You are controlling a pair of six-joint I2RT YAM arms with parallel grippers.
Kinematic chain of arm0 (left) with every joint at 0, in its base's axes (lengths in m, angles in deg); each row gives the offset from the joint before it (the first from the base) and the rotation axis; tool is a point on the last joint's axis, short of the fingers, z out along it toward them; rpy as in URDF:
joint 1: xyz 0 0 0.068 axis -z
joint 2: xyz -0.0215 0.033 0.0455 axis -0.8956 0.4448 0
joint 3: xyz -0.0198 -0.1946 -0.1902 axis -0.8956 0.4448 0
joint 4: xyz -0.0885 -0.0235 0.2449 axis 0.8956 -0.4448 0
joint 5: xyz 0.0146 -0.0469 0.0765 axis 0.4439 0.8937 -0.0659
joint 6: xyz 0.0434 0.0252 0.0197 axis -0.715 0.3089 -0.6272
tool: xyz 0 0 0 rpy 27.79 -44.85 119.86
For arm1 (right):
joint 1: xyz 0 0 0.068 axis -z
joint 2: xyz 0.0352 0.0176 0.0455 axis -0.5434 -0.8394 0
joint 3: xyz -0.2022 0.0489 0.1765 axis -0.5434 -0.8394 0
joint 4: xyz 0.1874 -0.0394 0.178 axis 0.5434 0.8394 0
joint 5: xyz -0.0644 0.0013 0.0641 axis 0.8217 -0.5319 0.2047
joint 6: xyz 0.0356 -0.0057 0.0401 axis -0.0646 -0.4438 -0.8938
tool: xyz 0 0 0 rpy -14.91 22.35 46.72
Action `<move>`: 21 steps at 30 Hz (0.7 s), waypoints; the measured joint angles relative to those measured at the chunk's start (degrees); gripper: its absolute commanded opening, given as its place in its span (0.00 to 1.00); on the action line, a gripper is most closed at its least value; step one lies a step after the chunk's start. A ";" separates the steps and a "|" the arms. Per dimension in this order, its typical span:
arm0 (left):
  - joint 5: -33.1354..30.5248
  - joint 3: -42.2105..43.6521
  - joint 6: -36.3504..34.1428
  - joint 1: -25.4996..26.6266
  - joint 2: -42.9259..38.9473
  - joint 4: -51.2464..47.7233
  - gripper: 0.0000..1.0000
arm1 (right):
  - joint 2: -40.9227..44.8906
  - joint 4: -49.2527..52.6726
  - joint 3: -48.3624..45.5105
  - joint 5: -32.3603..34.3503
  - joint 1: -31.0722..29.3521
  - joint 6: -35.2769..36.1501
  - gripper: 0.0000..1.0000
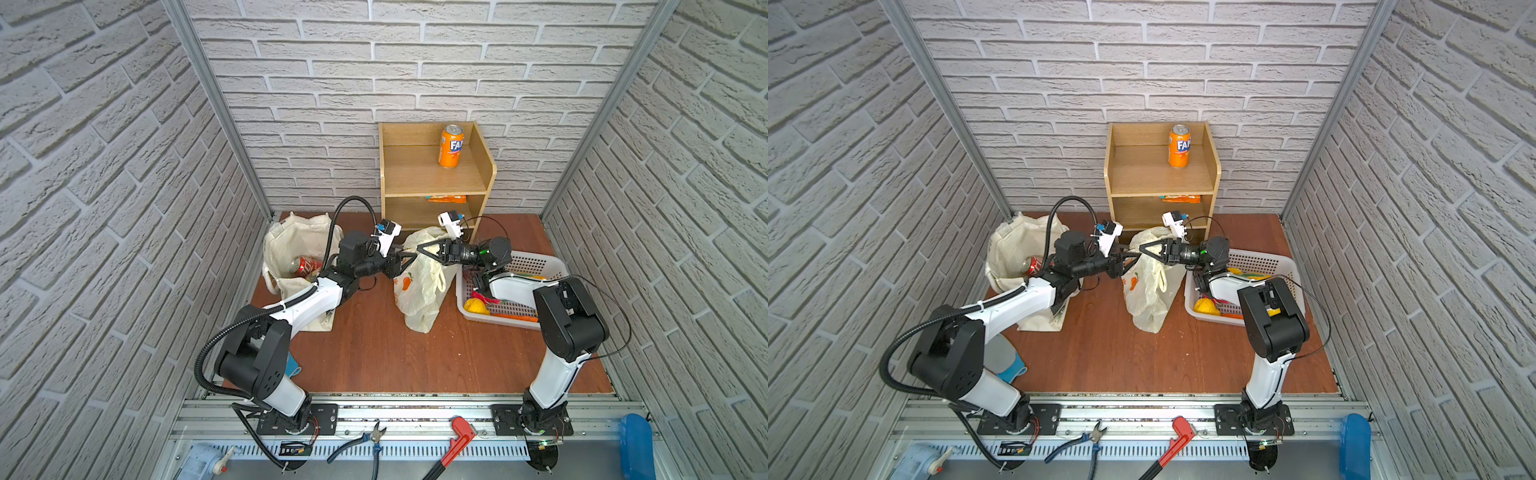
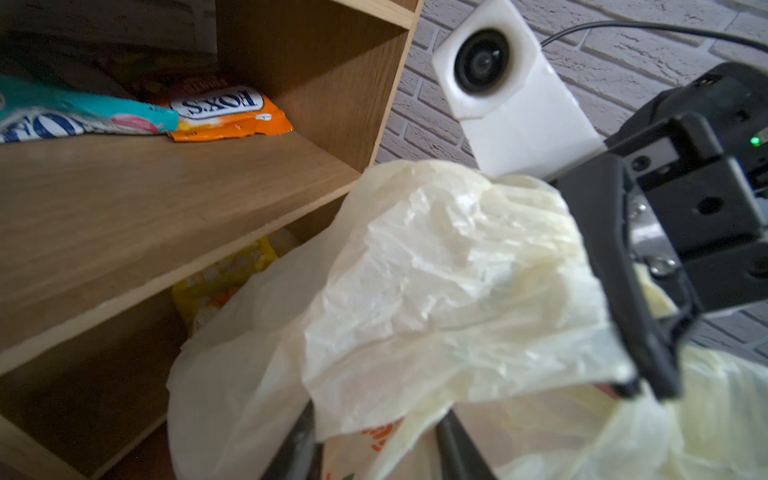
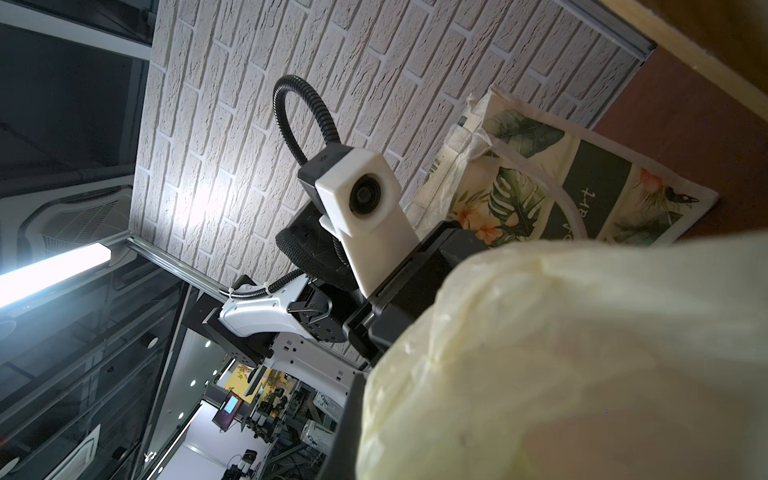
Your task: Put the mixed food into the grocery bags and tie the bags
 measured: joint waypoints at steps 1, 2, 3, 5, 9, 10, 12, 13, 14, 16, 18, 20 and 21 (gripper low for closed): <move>-0.79 -0.85 0.00 0.02 0.52 -0.07 0.00 | 0.00 0.00 0.04 -0.28 0.00 -0.07 0.08; -1.33 -1.49 0.02 0.00 0.79 -0.15 0.00 | 0.00 0.00 0.07 -0.52 0.00 -0.17 0.09; -2.05 -1.92 -0.37 0.00 0.79 -0.39 0.00 | -0.02 0.00 0.07 -0.76 0.00 -0.22 0.09; -3.04 -3.02 -0.26 -0.20 0.79 -0.50 0.00 | -0.02 -0.04 0.11 -1.38 -0.02 -0.61 0.09; -4.04 -4.48 -0.26 -0.37 0.79 -0.50 0.00 | -1.16 -0.20 1.79 -2.54 -0.28 -1.09 0.11; -4.09 -4.68 -0.26 -0.39 0.79 -0.50 0.00 | -1.49 -0.22 2.40 -2.89 -0.55 -1.14 0.11; -4.11 -4.85 -0.20 -0.39 0.79 -0.57 0.00 | -1.97 -0.20 3.85 -3.56 -1.33 -1.31 0.13; -4.02 -4.87 -0.17 -0.39 0.79 -0.55 0.00 | -2.25 -0.26 4.68 -3.91 -1.90 -1.40 0.14; -3.93 -4.85 -0.15 -0.39 0.79 -0.57 0.00 | -2.54 -0.26 5.57 -4.17 -2.49 -1.51 0.15; -3.69 -4.85 0.17 -0.37 0.79 -0.59 0.00 | -3.26 -0.31 7.37 -4.57 -3.96 -1.88 0.17; -3.50 -4.55 0.57 -0.31 0.76 -0.24 0.00 | -3.96 -0.33 8.63 -4.92 -5.14 -2.10 0.23; -3.52 -3.39 0.94 -0.24 0.66 0.37 0.00 | -4.55 -0.39 9.18 -5.14 -5.75 -2.29 0.34; -3.67 -2.49 1.14 -0.24 0.44 0.42 0.00 | -4.70 -0.52 9.29 -5.44 -6.03 -2.38 0.39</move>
